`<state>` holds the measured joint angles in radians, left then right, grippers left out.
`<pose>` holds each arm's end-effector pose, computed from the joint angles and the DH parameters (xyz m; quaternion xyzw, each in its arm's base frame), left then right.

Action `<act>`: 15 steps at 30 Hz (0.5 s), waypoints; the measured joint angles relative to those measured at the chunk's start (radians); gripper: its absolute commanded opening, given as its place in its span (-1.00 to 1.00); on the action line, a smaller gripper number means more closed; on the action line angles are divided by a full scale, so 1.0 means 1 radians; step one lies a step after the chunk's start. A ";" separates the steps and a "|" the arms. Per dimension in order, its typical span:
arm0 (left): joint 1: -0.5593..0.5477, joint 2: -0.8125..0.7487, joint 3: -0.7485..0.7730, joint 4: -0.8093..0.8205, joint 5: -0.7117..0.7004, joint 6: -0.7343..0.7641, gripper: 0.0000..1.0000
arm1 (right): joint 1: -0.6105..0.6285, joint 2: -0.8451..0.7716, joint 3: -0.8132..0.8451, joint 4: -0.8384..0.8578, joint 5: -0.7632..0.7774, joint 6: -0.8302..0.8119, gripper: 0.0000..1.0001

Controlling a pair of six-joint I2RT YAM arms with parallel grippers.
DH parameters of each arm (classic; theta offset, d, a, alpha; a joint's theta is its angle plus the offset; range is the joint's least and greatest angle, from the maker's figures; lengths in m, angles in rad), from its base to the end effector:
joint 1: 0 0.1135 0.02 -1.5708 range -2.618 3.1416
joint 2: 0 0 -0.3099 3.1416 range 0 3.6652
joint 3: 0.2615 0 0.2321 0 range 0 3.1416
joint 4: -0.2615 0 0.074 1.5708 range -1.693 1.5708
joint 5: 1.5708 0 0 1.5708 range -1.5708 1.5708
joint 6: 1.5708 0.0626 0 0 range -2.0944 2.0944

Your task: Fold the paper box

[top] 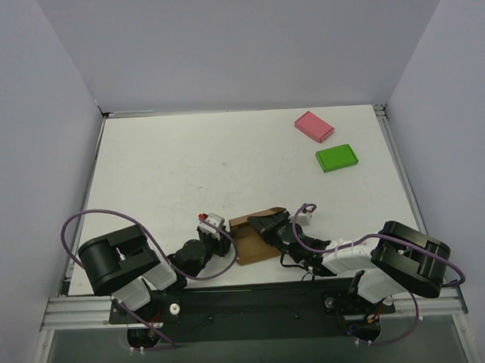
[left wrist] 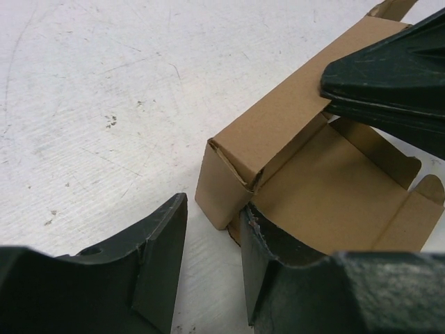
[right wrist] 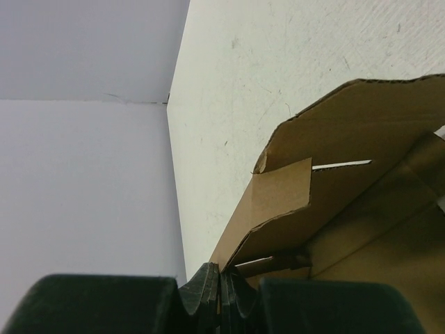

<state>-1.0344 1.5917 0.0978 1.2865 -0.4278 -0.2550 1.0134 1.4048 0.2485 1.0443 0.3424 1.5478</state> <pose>0.1407 -0.1859 0.1774 0.1646 0.7527 -0.2383 0.5912 0.1480 0.1978 0.2232 0.3035 0.6786 0.5929 0.3096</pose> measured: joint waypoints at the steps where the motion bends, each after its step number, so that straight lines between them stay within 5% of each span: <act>1: 0.000 0.003 0.000 0.001 -0.009 0.002 -0.02 | 0.000 0.000 0.000 0.000 0.000 0.000 -1.00; 15: 0.000 0.056 0.019 0.010 -0.042 0.069 0.18 | 0.000 0.001 -0.006 0.003 -0.001 0.019 -1.00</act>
<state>-1.0344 1.6478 0.1173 1.2961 -0.4694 -0.1856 1.0134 1.4055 0.2428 1.0477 0.3412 1.5669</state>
